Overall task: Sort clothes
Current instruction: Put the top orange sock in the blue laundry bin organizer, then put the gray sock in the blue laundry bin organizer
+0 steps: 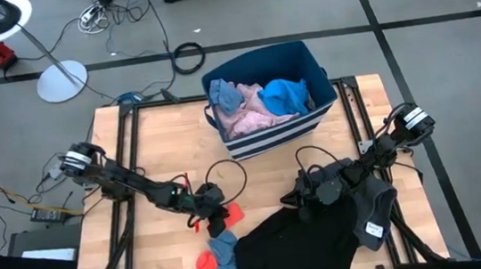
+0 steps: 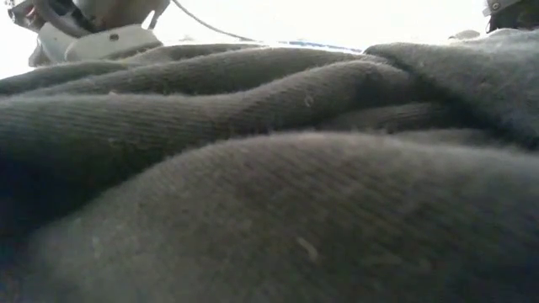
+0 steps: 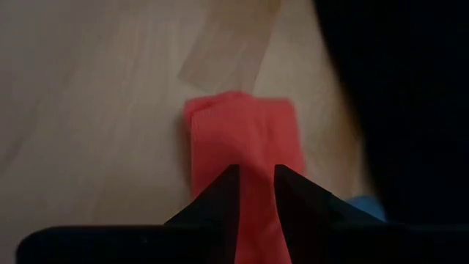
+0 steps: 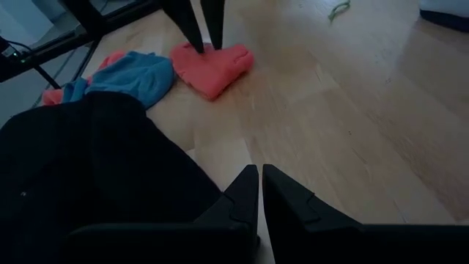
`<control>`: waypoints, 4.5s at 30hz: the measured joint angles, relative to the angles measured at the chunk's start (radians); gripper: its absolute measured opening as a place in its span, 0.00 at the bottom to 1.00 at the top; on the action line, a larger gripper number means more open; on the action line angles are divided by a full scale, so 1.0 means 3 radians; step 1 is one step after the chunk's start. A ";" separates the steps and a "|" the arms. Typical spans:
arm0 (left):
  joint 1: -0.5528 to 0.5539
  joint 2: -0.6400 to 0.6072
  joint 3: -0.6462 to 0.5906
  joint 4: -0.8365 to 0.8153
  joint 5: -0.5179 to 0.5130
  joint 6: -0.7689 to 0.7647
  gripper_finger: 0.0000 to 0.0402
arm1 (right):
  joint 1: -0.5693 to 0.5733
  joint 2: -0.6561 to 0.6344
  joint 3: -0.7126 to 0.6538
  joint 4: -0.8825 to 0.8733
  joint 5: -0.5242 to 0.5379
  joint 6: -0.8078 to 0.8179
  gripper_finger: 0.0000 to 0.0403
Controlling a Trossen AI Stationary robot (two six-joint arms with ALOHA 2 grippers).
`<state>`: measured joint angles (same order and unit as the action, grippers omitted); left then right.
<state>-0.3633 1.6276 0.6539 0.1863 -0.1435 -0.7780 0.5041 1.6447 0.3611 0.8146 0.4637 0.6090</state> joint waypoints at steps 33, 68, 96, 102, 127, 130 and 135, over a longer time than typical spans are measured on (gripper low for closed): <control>0.0079 -0.0819 -0.0010 0.0147 -0.0450 0.0571 0.00 | -0.0001 0.0000 0.0000 0.0015 0.0010 0.0001 0.06; 0.1472 -0.0938 0.2355 -0.1440 -0.0058 0.2392 0.00 | -0.0004 0.0000 0.0000 -0.0010 0.0015 -0.0002 0.06; 0.2261 0.0682 0.3255 -0.0770 0.0117 0.2634 0.35 | -0.0004 0.0001 -0.0001 -0.0066 0.0024 -0.0010 0.06; 0.2262 0.0654 0.3256 -0.0800 -0.0157 0.2273 0.36 | -0.0005 0.0001 -0.0001 -0.0086 0.0023 -0.0009 0.06; 0.1470 -0.0334 0.3256 -0.2605 -0.0245 0.2462 0.36 | -0.0004 0.0001 -0.0001 -0.0088 0.0020 -0.0004 0.06; 0.1241 -0.0387 0.3256 -0.2777 -0.0380 0.2400 0.36 | -0.0004 0.0001 -0.0001 -0.0088 0.0020 -0.0003 0.06; 0.0851 -0.0423 0.3198 -0.2929 -0.0590 0.2265 0.36 | -0.0004 0.0001 0.0000 -0.0087 0.0020 -0.0003 0.06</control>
<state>-0.1079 1.5007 1.6133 -0.6923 -0.3205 -0.0985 0.5030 1.6451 0.3610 0.7886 0.4698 0.6081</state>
